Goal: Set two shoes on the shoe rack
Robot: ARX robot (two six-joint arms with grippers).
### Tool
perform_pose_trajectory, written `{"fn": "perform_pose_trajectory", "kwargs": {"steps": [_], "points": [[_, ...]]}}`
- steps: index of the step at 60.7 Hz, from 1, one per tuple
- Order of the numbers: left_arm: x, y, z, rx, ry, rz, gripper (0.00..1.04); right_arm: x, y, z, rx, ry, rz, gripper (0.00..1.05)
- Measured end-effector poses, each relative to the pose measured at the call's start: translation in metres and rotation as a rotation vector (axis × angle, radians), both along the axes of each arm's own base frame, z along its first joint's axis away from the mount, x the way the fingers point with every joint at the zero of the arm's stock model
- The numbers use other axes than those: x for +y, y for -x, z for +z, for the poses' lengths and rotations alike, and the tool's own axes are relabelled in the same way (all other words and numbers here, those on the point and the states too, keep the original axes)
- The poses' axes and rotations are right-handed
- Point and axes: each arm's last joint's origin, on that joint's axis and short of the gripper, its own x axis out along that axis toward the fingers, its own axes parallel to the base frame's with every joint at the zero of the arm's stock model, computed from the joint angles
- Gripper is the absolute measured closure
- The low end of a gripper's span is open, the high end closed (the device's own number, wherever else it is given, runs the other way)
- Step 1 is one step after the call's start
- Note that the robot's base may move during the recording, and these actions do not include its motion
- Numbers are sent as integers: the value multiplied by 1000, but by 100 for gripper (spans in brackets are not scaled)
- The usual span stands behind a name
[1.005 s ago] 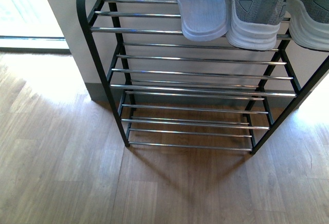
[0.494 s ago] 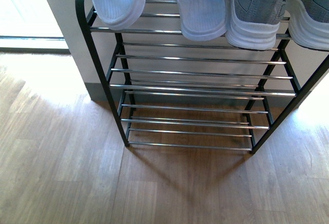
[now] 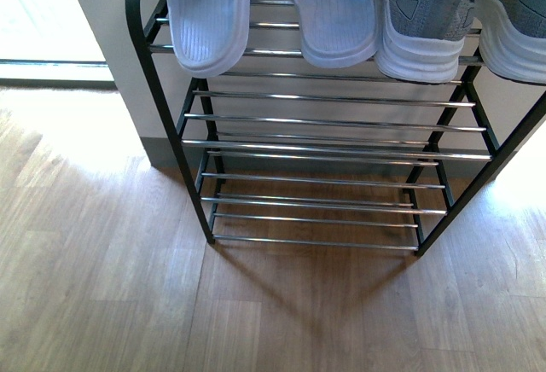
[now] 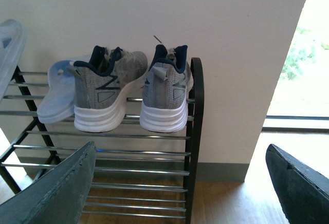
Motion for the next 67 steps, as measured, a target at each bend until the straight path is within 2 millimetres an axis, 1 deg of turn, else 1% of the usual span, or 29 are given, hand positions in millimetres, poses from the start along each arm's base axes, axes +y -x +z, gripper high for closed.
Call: {"fn": "perform_pose_trajectory", "kwargs": {"steps": [3,11,13,28,35,38,40,42,45,47,49,53,60,63,64,66,67], "points": [[-2,-2,-2,6,-9,-8,102,0,0,0,0,0,0,9],[-8,-5,-6,18,-40,-18,81,0,0,0,0,0,0,9],[-8,-5,-7,19,-40,-20,78,0,0,0,0,0,0,9],[-12,-6,-3,-2,-34,-29,38,0,0,0,0,0,0,9],[-15,-3,4,-35,-24,-36,21,0,0,0,0,0,0,9],[-17,1,10,-59,-16,-42,12,0,0,0,0,0,0,9],[-17,5,15,-78,-13,-45,8,0,0,0,0,0,0,9],[-17,8,19,-92,-13,-44,8,0,0,0,0,0,0,9],[-17,16,29,-134,-15,-37,10,0,0,0,0,0,0,9],[-15,23,37,-170,-18,-29,10,0,0,0,0,0,0,9],[-12,34,48,-220,-27,-14,9,0,0,0,0,0,0,9],[-4,55,62,-296,-27,15,9,0,0,0,0,0,0,9],[13,87,75,-386,-19,61,9,0,0,0,0,0,0,9],[23,107,80,-420,-20,82,9,0,0,0,0,0,0,9],[31,119,82,-440,-21,99,9,0,0,0,0,0,0,9],[41,135,85,-466,-33,132,9,0,0,0,0,0,0,9],[49,148,85,-475,-36,150,9,0,0,0,0,0,0,9]]}}
